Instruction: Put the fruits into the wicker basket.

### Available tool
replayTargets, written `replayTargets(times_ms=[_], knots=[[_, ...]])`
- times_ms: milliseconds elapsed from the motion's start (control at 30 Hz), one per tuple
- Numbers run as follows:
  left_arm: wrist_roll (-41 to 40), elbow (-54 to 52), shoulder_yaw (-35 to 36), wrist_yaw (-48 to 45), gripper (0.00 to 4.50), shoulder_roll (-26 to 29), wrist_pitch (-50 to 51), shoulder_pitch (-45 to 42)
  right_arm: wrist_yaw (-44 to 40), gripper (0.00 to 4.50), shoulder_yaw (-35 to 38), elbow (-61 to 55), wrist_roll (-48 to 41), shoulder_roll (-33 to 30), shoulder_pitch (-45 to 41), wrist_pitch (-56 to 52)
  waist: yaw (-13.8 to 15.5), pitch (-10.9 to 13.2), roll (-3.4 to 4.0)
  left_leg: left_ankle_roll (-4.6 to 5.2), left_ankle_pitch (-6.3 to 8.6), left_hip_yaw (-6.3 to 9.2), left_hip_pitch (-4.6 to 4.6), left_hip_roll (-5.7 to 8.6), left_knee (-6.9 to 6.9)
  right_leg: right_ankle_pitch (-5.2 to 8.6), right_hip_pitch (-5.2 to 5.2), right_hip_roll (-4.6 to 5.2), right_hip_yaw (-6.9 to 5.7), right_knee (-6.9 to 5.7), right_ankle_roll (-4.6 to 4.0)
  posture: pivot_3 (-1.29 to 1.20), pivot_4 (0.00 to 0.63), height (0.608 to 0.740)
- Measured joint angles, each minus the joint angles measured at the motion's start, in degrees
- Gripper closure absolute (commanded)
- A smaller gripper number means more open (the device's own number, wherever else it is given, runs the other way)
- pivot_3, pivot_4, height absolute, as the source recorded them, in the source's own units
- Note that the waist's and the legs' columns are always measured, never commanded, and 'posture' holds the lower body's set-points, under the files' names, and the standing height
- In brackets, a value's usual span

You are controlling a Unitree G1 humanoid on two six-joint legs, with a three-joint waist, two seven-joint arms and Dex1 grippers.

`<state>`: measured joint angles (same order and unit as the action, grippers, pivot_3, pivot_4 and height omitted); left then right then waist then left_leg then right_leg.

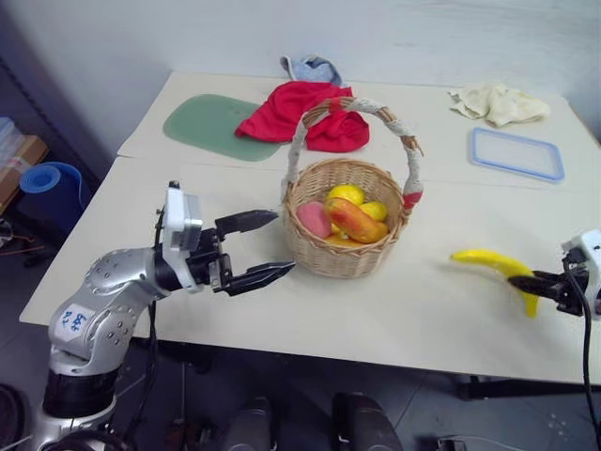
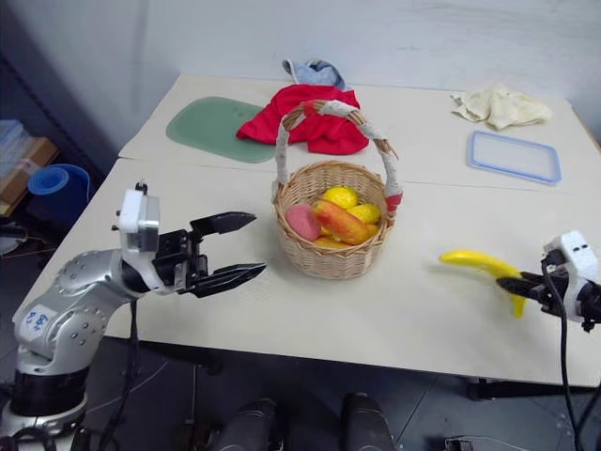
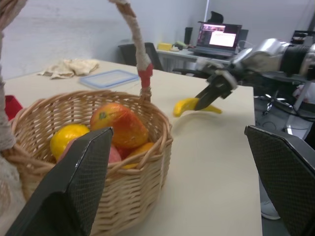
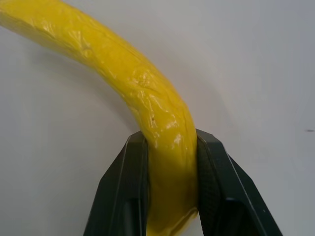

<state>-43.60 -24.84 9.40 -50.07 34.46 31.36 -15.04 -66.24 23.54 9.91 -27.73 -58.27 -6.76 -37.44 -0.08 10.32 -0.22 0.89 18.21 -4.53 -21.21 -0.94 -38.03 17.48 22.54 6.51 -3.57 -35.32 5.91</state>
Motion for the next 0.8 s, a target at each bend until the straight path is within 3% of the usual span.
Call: replayTargets(times_ms=[100,167,233,300,400,500,667,733,800], knots=[[0.0,0.1,2.1,-0.1,0.0,1.8,-0.1,2.3,2.0,3.65,6.3,-23.8,-15.1,1.3,4.1,-11.8,-0.5,0.0,-0.04,-0.19,0.18,0.03,0.13,-0.22,0.0,0.02,-0.03,-0.1,0.05,-0.12,-0.08,0.0,0.15,0.74],[-0.1,0.4,4.9,-0.3,0.0,3.5,-0.1,4.3,7.5,3.65,8.1,-34.8,-25.8,2.2,3.0,-18.7,-0.4,0.0,-0.09,-0.21,0.2,0.12,0.12,-0.25,0.0,0.06,-0.01,-0.09,0.01,-0.14,-0.16,0.0,0.15,0.74],[-0.8,0.8,7.7,-0.4,0.0,4.7,0.0,6.1,18.3,3.65,6.9,-40.2,-37.0,6.2,-1.7,-22.6,-0.3,0.0,-0.28,-0.25,0.22,0.18,0.08,-0.28,-0.02,0.09,0.0,-0.07,-0.01,-0.12,-0.26,0.0,0.15,0.74],[-1.3,0.9,9.0,-0.3,0.0,4.7,-0.1,6.9,30.7,3.65,1.2,-43.2,-43.6,11.2,-8.1,-24.6,-0.2,0.0,-0.29,-0.26,0.24,0.19,0.02,-0.25,-0.02,0.09,0.05,0.03,0.01,-0.07,-0.3,0.0,0.15,0.74],[-1.5,0.8,9.7,0.4,0.0,4.3,-0.2,7.3,53.4,3.65,-8.3,-43.2,-47.2,24.2,-18.7,-25.1,-0.2,0.0,-0.28,-0.32,0.2,0.19,-0.13,-0.23,-0.01,0.1,0.27,0.07,0.03,-0.09,-0.34,0.0,0.15,0.74],[-1.7,0.3,10.0,1.6,0.0,3.9,-0.2,7.7,71.3,3.65,-12.8,-41.0,-48.4,28.0,-24.7,-26.6,0.2,0.0,-0.24,-0.28,0.14,0.37,-0.73,-0.09,-0.03,0.1,0.88,0.16,0.01,-0.28,-0.35,0.0,0.15,0.74],[-2.0,-0.2,10.5,3.1,0.0,3.4,-0.2,8.7,84.9,3.65,-14.0,-39.6,-48.3,30.5,-26.5,-26.5,-0.2,0.0,-0.26,-0.12,0.12,0.46,-1.16,-0.02,-0.1,-0.01,1.17,0.08,-0.33,-0.54,-0.14,0.0,0.15,0.74],[-2.1,-2.3,10.8,4.4,0.0,2.4,-0.4,9.2,96.5,3.65,-16.4,-36.8,-48.1,36.0,-31.0,-26.7,-0.9,0.0,-0.26,-0.08,0.08,0.29,-1.15,-0.07,-0.12,-0.02,1.16,0.09,-0.46,-0.51,-0.12,0.0,0.15,0.74],[-2.2,-3.0,10.9,4.9,0.0,2.4,-0.6,9.4,100.8,2.92,-16.7,-36.2,-48.1,36.4,-31.0,-27.0,-1.2,0.0,-0.26,-0.04,-0.02,0.3,-1.15,-0.05,-0.13,-0.02,1.12,0.11,-0.47,-0.49,-0.12,0.0,0.15,0.74]])
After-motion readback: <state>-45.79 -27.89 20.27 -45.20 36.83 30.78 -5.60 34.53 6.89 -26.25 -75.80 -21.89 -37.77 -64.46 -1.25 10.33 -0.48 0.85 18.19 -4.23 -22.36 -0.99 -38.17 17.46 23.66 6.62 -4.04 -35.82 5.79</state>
